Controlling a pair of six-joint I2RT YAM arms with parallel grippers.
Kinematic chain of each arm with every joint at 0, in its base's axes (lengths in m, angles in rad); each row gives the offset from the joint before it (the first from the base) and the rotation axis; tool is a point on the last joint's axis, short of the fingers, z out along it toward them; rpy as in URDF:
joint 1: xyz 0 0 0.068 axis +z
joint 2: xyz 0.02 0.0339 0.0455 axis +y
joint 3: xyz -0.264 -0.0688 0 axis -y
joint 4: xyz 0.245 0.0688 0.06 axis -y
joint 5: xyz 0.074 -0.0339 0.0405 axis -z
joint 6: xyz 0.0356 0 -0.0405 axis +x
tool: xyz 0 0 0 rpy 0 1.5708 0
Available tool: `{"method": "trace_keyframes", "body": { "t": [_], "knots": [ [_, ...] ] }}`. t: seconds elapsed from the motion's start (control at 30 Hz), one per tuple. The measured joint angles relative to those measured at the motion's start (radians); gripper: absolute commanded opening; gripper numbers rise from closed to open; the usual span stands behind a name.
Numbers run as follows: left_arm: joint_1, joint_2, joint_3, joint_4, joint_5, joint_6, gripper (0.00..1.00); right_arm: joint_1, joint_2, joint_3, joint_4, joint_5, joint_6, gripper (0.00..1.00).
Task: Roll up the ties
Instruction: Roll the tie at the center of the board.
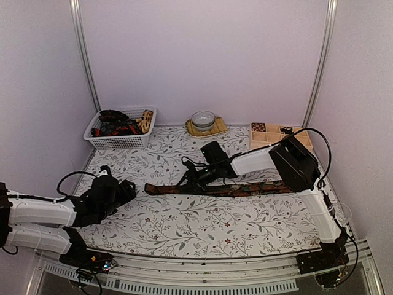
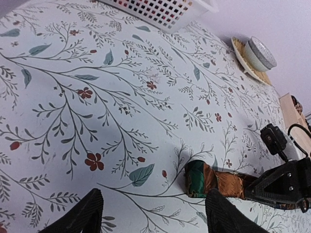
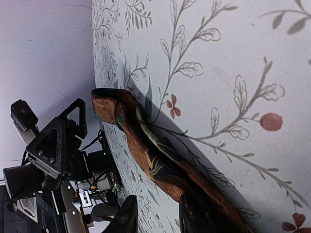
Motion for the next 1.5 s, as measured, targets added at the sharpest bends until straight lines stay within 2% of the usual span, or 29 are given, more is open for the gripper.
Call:
{"method": "trace_keyframes", "body": {
  "t": [0.17,0.3,0.6,0.9,1.5],
  "knots": [
    [0.142,0.102,0.0,0.066,0.175,-0.04,0.46,0.0,0.0,0.0,0.001,0.0,0.006,0.29],
    [0.216,0.219,0.0,0.138,0.308,-0.06,0.39,0.0,0.0,0.0,0.001,0.0,0.006,0.29],
    [0.276,0.397,0.052,0.307,0.5,-0.053,0.39,-0.001,0.0,0.0,0.0,0.0,0.006,0.29],
    [0.288,0.497,0.084,0.414,0.613,-0.021,0.35,-0.001,0.0,0.0,0.0,0.001,0.006,0.29],
    [0.281,0.575,0.17,0.408,0.654,0.087,0.41,-0.001,0.0,0.0,-0.004,0.001,0.006,0.27]
  ]
}}
